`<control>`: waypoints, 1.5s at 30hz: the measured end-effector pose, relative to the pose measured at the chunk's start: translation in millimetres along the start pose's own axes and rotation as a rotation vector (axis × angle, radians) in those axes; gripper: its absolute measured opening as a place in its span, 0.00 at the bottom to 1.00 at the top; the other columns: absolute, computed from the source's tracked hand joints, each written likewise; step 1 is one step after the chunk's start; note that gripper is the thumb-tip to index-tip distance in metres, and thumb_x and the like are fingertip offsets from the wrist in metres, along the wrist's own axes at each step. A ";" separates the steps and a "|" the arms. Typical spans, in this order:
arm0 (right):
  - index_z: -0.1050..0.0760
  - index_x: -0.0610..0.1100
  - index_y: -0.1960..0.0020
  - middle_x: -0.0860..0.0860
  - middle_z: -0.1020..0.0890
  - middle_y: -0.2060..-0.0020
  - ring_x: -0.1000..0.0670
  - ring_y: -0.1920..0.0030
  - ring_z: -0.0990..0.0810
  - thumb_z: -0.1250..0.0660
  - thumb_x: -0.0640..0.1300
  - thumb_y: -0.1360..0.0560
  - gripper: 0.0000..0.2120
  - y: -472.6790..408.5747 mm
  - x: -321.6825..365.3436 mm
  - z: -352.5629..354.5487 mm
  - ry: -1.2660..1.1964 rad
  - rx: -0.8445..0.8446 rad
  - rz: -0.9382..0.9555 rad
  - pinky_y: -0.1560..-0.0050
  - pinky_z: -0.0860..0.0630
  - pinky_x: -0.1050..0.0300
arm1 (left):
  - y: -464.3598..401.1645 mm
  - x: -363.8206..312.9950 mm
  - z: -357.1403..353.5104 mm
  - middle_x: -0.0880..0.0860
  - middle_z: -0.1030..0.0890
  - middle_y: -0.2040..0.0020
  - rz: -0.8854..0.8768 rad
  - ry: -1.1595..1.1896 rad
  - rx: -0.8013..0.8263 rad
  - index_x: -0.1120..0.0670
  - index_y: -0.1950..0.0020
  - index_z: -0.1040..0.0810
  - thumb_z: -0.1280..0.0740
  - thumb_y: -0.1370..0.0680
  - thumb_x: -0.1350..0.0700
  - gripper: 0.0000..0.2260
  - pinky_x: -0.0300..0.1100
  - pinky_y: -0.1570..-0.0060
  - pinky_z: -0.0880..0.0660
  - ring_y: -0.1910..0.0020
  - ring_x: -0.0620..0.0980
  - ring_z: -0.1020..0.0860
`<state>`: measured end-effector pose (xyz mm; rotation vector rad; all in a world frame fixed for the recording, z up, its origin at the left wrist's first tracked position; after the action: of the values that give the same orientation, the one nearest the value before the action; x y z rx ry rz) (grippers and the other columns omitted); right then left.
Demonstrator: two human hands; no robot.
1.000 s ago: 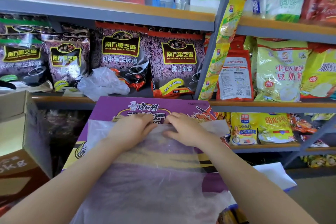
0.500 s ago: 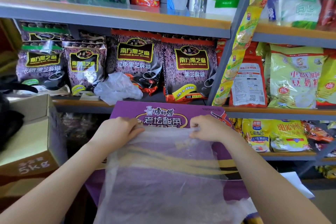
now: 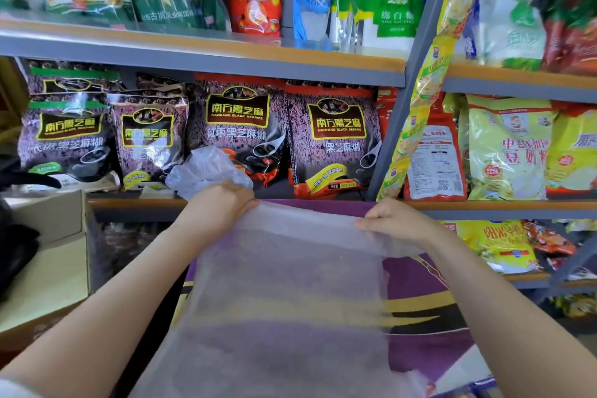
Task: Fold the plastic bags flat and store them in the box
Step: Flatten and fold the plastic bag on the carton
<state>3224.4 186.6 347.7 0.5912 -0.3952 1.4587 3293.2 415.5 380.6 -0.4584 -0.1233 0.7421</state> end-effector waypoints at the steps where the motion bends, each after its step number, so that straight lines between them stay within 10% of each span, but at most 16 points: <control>1: 0.38 0.46 0.75 0.53 0.39 0.75 0.55 0.72 0.38 0.35 0.45 0.24 0.22 0.1 0.1 -1.9 0.019 -0.017 0.003 0.67 0.42 0.57 | -4.0 4.3 -5.4 0.60 0.20 0.57 0.037 -0.044 0.036 0.60 0.53 0.21 0.45 0.22 0.49 0.18 0.50 0.60 0.25 0.56 0.59 0.23; 5: 0.40 0.47 0.75 0.53 0.40 0.76 0.55 0.72 0.41 0.34 0.41 0.28 0.21 2.3 -3.3 -21.9 -0.106 -0.111 0.011 0.68 0.44 0.57 | -9.8 -15.2 -30.8 0.53 0.33 0.31 0.169 -0.233 0.182 0.54 0.29 0.39 0.39 0.23 0.60 0.22 0.49 0.39 0.34 0.35 0.57 0.34; 15: 0.33 0.45 0.71 0.51 0.32 0.72 0.53 0.69 0.33 0.30 0.45 0.28 0.17 29.0 -46.7 -5.6 0.018 -0.014 -0.016 0.66 0.39 0.57 | 2.9 -105.1 -114.7 0.54 0.48 0.23 0.219 0.096 0.369 0.56 0.25 0.48 0.53 0.19 0.45 0.25 0.47 0.27 0.54 0.25 0.53 0.50; 20: 0.21 0.47 0.70 0.58 0.23 0.75 0.61 0.71 0.26 0.28 0.44 0.31 0.09 56.5 -81.0 25.1 -0.637 -0.175 -0.005 0.65 0.33 0.64 | 0.1 -97.0 -114.4 0.52 0.49 0.23 0.308 0.084 0.359 0.55 0.24 0.50 0.54 0.20 0.41 0.28 0.46 0.28 0.54 0.24 0.50 0.51; 24: 0.17 0.47 0.70 0.53 0.17 0.67 0.56 0.64 0.19 0.38 0.41 0.26 0.17 59.8 -86.3 15.6 -1.004 0.008 -0.013 0.59 0.24 0.62 | 1.9 -88.1 -113.0 0.53 0.48 0.23 0.391 0.127 0.344 0.56 0.24 0.50 0.55 0.20 0.40 0.29 0.46 0.27 0.54 0.25 0.50 0.50; 28: 0.34 0.48 0.76 0.55 0.34 0.75 0.54 0.70 0.34 0.36 0.46 0.24 0.22 50.2 -102.7 16.1 -0.085 0.005 -0.113 0.64 0.40 0.57 | 6.1 -75.9 -109.3 0.54 0.49 0.23 0.443 0.046 0.334 0.56 0.24 0.49 0.50 0.21 0.40 0.30 0.47 0.27 0.53 0.25 0.53 0.51; 31: 0.27 0.50 0.62 0.53 0.24 0.63 0.50 0.56 0.28 0.40 0.44 0.26 0.07 41.8 -88.9 15.9 0.421 -0.039 -0.133 0.50 0.36 0.50 | 6.2 -69.6 -105.4 0.56 0.49 0.23 0.475 0.127 0.322 0.57 0.25 0.47 0.46 0.20 0.45 0.28 0.46 0.28 0.52 0.25 0.54 0.50; 37: 0.27 0.45 0.40 0.48 0.26 0.40 0.46 0.39 0.29 0.40 0.45 0.23 0.13 32.3 8.3 -13.8 0.237 -0.250 0.202 0.41 0.31 0.52 | 10.6 -42.3 -42.5 0.65 0.29 0.35 0.442 0.206 -0.066 0.65 0.34 0.31 0.40 0.22 0.65 0.17 0.54 0.36 0.35 0.37 0.65 0.31; 45: 0.30 0.43 0.37 0.45 0.26 0.41 0.44 0.39 0.29 0.37 0.48 0.23 0.17 -21.6 36.2 -63.1 0.357 -0.141 0.145 0.41 0.29 0.47 | 72.6 53.0 -42.8 0.64 0.25 0.41 0.997 0.269 0.026 0.63 0.36 0.32 0.37 0.23 0.50 0.21 0.51 0.47 0.31 0.41 0.64 0.28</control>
<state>3242.5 253.0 315.7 0.1849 -0.2602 1.6237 3298.3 482.6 307.3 -0.5878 0.4010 1.6417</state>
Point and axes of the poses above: each hand's wrist, its own y-axis away from the middle knuckle, its own z-axis out of the back of the hand, x = y × z, the point moved 10 cm from there along -y, towards the middle knuckle
